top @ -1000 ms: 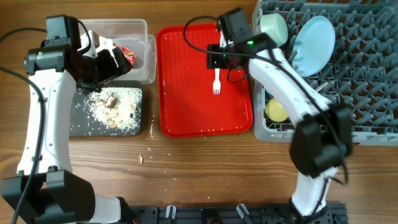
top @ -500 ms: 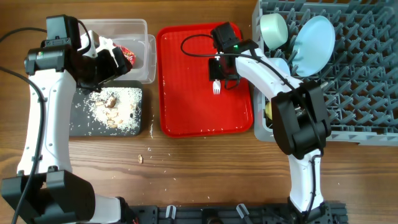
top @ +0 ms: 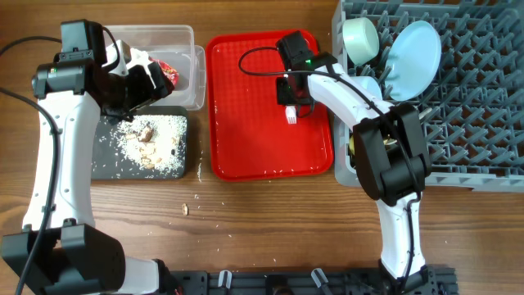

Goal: Sort waste into correct bins and load items into the dishwasher rack
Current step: 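Reach the right gripper to the white fork and grasp it, then carry the white fork into the rack and release it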

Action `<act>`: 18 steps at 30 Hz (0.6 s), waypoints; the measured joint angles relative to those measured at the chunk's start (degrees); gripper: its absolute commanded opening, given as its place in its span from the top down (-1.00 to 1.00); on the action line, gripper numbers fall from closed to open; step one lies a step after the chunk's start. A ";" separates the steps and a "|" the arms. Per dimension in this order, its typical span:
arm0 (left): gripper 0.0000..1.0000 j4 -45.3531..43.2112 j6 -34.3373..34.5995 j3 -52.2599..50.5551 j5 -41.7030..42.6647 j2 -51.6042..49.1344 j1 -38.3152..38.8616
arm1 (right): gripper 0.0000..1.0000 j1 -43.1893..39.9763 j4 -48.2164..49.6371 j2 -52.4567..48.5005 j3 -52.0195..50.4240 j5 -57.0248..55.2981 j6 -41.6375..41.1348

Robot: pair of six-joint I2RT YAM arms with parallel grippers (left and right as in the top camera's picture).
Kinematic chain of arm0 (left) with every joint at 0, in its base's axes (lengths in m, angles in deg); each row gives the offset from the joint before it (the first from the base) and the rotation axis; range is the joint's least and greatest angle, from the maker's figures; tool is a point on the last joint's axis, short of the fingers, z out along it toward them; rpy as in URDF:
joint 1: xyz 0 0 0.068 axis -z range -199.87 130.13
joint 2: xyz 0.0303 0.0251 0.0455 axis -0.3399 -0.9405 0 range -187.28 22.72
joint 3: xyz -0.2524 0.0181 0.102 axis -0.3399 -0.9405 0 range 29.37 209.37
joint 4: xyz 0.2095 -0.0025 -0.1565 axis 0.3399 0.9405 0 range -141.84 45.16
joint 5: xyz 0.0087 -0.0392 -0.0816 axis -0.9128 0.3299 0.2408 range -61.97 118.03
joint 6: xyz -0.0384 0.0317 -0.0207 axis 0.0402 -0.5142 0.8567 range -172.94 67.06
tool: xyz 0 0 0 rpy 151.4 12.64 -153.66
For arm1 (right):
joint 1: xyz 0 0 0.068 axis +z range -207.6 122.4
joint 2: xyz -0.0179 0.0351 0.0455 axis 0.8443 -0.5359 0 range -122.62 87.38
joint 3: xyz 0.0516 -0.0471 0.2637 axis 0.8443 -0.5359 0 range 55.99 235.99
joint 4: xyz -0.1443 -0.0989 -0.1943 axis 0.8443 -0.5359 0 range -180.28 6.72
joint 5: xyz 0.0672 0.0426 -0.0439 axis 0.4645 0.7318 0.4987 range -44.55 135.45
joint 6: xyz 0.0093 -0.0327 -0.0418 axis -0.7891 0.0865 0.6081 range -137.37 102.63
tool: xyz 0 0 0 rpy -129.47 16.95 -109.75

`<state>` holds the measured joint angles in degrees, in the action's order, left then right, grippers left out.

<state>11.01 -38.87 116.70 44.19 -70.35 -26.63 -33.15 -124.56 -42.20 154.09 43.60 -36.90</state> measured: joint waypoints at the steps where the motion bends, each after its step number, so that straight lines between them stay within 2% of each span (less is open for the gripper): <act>1: -1.00 -0.02 0.00 0.00 0.00 0.00 0.00 | 0.84 0.00 -0.02 -0.02 0.00 -0.20 -0.07; 3: -1.00 -0.02 0.00 0.00 0.00 0.00 0.00 | 0.91 0.00 -0.22 -0.07 0.02 -0.37 0.02; 14: -1.00 0.00 0.00 0.00 0.00 0.00 0.00 | 0.91 0.00 -6.10 0.44 0.72 -1.86 0.15; 18: -1.00 -0.02 0.00 0.00 0.00 0.00 0.00 | 0.91 -0.02 -9.14 3.67 0.61 -1.84 0.15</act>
<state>10.99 -38.87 116.70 44.19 -70.35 -26.63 -33.17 -133.69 -38.53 154.71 41.76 -36.75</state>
